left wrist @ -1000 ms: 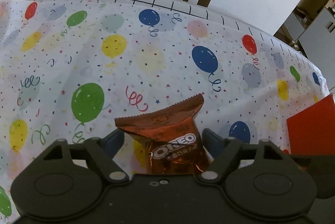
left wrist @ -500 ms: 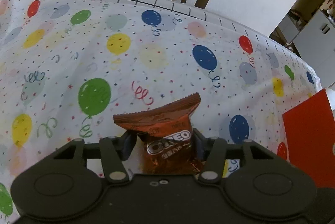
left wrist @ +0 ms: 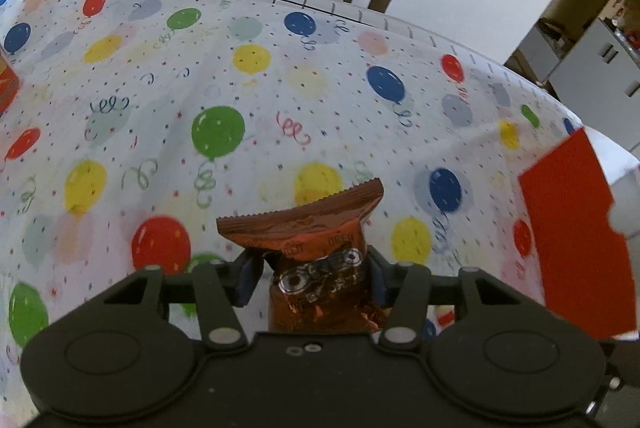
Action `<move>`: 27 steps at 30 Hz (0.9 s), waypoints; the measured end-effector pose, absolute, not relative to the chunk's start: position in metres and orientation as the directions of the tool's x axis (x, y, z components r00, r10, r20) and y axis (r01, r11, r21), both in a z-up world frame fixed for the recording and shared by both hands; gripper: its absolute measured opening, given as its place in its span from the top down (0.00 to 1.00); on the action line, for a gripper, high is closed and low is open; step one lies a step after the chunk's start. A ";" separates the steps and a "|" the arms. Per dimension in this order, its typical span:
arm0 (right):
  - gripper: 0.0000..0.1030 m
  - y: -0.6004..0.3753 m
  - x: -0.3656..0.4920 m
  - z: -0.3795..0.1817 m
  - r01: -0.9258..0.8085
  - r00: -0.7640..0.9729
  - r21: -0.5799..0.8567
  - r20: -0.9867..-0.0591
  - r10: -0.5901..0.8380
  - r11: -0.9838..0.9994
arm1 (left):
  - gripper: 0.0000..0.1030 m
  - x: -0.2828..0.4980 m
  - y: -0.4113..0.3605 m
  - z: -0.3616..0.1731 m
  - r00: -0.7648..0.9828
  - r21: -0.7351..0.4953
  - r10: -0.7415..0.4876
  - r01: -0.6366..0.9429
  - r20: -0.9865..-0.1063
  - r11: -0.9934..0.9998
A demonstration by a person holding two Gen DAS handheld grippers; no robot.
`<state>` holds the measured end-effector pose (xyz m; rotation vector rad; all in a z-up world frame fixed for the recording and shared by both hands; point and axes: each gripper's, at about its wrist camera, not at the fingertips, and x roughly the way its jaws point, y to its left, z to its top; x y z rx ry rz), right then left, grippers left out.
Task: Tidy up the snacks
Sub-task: 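Carry the Oreo bag and wooden stick over the cardboard box with both grippers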
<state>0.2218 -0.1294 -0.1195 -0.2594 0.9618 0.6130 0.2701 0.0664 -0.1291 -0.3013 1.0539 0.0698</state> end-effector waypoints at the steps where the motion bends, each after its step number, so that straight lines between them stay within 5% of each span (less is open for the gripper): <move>1: 0.89 -0.133 0.219 -0.115 -0.585 0.427 0.066 -0.823 0.375 0.809 | 0.50 0.266 0.065 -0.127 0.497 -0.213 -0.091 -0.195 -0.863 0.958; 27: 0.89 -0.256 0.176 -0.019 -0.381 0.624 0.145 -0.688 0.370 0.913 | 0.50 0.213 -0.037 -0.033 0.593 -0.259 -0.237 0.048 -0.770 0.965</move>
